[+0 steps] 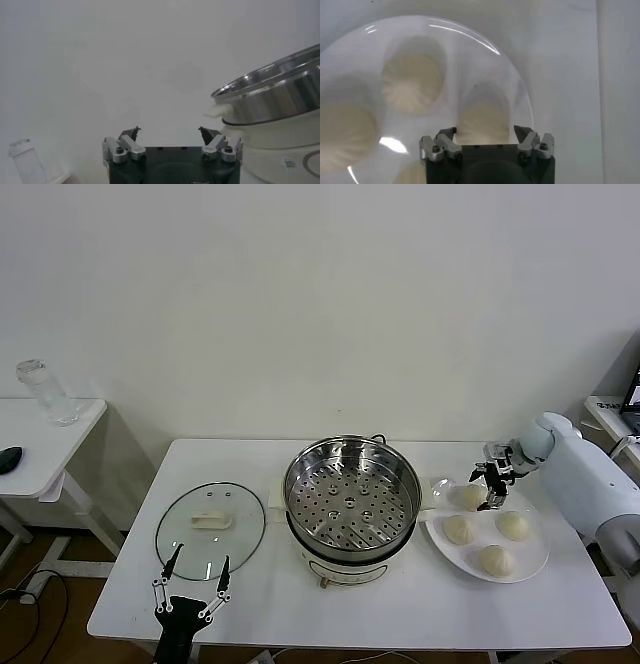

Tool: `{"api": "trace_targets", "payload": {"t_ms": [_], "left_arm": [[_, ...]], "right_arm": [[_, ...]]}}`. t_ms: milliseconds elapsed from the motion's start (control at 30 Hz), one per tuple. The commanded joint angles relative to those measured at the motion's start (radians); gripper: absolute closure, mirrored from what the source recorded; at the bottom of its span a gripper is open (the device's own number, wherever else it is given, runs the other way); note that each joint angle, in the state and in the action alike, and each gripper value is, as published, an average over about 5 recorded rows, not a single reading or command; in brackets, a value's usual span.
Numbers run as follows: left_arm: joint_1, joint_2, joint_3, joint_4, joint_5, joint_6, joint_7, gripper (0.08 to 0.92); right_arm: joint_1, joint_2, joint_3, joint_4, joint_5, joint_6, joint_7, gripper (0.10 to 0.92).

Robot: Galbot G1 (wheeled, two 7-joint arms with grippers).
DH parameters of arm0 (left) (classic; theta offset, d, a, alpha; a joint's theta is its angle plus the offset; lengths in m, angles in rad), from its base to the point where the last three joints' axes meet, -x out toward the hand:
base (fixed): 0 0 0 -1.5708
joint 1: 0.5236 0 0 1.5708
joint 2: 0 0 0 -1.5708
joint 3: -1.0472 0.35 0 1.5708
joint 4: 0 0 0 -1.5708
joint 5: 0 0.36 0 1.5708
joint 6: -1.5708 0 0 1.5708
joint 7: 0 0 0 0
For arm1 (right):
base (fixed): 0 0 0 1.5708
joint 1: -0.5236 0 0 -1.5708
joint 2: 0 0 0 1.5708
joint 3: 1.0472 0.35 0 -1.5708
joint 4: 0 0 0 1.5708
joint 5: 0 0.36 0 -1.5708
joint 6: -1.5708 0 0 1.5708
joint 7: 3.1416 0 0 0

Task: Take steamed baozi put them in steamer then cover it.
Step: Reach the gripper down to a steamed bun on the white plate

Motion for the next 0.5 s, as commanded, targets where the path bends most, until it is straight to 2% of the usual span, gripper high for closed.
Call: {"api": "trace_targets", "payload": {"t_ms": [33, 300, 500], "left_arm": [[0.0, 0.001, -0.002, 0.0, -0.001, -0.001, -0.001, 0.177], [0.001, 0.002, -0.009, -0.005, -0.002, -0.001, -0.004, 0.177], [0.0, 0.002, -0.011, -0.007, 0.0, 0.005, -0.004, 0.177]], "right_arm": [[-0.001, 0.018, 0.003, -0.032, -0.013, 0.002, 0.009, 0.25], [-0.002, 0.006, -0.004, 0.001, 0.002, 0.009, 0.008, 0.415], [0.042, -0.062, -0.052, 0.148, 0.067, 0.075, -0.014, 0.433]]}}
